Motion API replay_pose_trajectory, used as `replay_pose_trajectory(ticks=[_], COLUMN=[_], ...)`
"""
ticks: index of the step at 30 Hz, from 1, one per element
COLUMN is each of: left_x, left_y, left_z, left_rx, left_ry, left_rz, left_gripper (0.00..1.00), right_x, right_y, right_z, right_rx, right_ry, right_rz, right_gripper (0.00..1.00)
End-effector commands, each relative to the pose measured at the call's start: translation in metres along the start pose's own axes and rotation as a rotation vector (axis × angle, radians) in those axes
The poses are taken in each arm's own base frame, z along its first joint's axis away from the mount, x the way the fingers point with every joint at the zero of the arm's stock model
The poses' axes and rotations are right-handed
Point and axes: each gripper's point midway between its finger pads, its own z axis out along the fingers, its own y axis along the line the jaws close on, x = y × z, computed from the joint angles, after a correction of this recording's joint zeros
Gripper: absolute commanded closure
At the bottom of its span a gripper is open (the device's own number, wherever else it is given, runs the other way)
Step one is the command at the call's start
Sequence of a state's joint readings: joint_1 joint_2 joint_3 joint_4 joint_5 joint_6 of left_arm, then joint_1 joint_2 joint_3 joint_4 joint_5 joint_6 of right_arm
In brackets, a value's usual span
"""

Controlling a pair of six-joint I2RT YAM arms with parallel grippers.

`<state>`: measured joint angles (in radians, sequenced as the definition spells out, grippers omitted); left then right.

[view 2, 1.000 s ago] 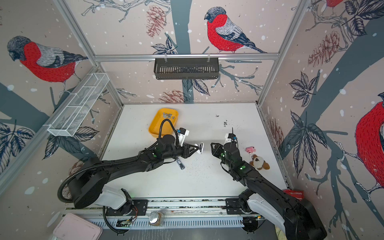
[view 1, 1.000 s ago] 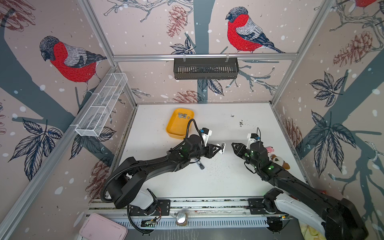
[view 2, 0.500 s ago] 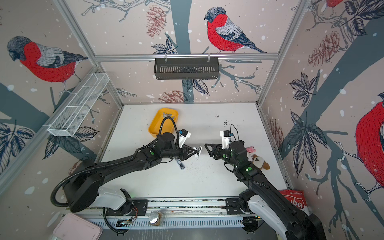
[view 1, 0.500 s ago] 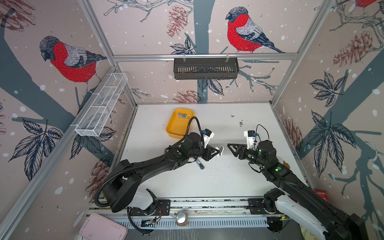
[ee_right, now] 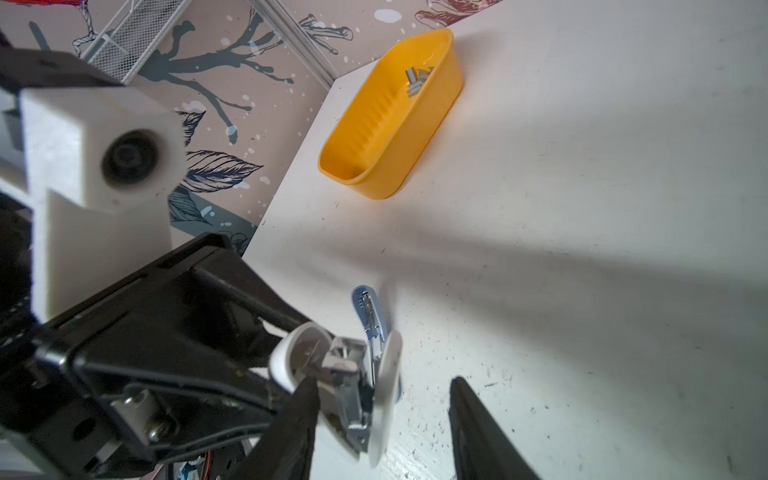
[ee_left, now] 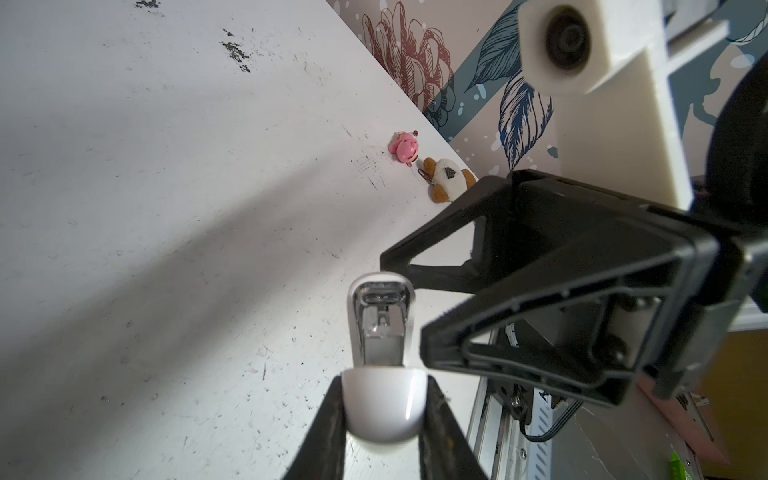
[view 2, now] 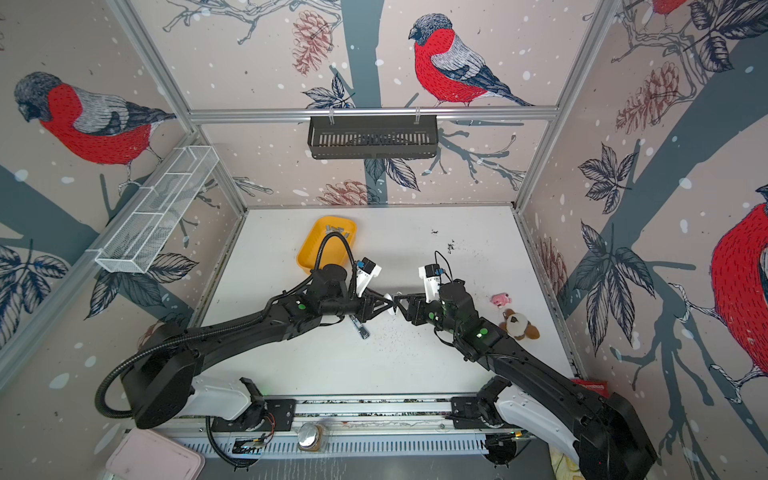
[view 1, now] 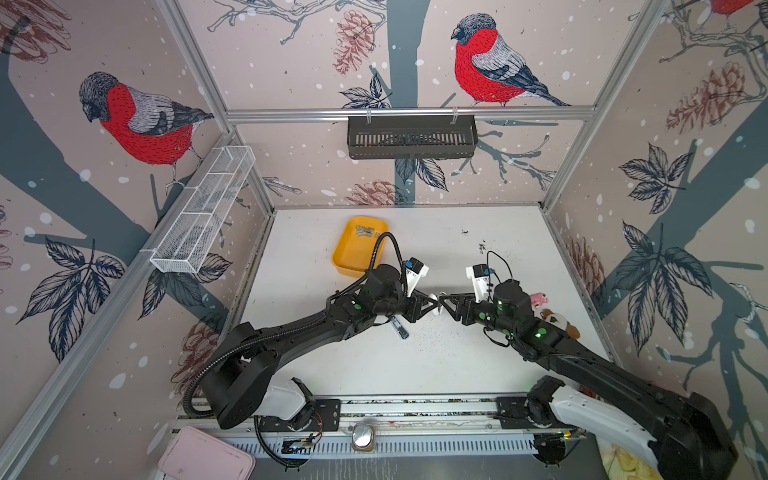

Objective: Load the staples into the stapler
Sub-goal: 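Grasp the white stapler's end with the left gripper while the right gripper holds, then hold the white stapler with both grippers and pull its top open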

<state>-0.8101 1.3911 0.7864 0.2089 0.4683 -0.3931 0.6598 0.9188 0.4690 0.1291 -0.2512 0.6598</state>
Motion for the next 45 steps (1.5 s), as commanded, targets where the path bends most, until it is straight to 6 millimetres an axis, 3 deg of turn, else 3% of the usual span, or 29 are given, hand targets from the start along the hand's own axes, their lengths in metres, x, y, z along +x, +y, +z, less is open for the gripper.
replay_pose_trajectory(ticks=[1, 14, 24, 28, 36, 41, 45], left_x=[-0.004, -0.003, -0.007, -0.007, -0.013, -0.020, -0.022], left_y=[-0.004, -0.003, -0.006, -0.005, -0.003, 0.001, -0.005], left_z=[-0.002, -0.002, -0.004, -0.005, -0.010, -0.018, -0.028], left_rx=[0.016, 0.016, 0.019, 0.008, -0.001, 0.005, 0.066], left_ry=[-0.015, -0.017, -0.028, -0.031, -0.051, -0.075, -0.068], left_rz=[0.019, 0.019, 0.025, 0.026, 0.020, 0.015, 0.055], left_gripper=[0.88, 0.88, 0.89, 0.89, 0.89, 0.89, 0.89], right_x=[-0.010, -0.006, -0.007, -0.005, 0.015, 0.031, 0.018], right_y=[0.003, 0.020, 0.001, -0.017, -0.033, -0.028, -0.023], right_z=[0.001, 0.004, 0.013, 0.014, 0.014, 0.016, 0.008], right_rx=[-0.005, -0.096, 0.011, 0.107, 0.192, 0.157, 0.135], right_ry=[-0.040, -0.007, 0.008, 0.012, 0.105, 0.176, 0.120], right_rz=[0.005, -0.027, 0.002, 0.012, -0.035, -0.074, -0.077], right_gripper=[0.51, 0.52, 0.56, 0.58, 0.57, 0.55, 0.55])
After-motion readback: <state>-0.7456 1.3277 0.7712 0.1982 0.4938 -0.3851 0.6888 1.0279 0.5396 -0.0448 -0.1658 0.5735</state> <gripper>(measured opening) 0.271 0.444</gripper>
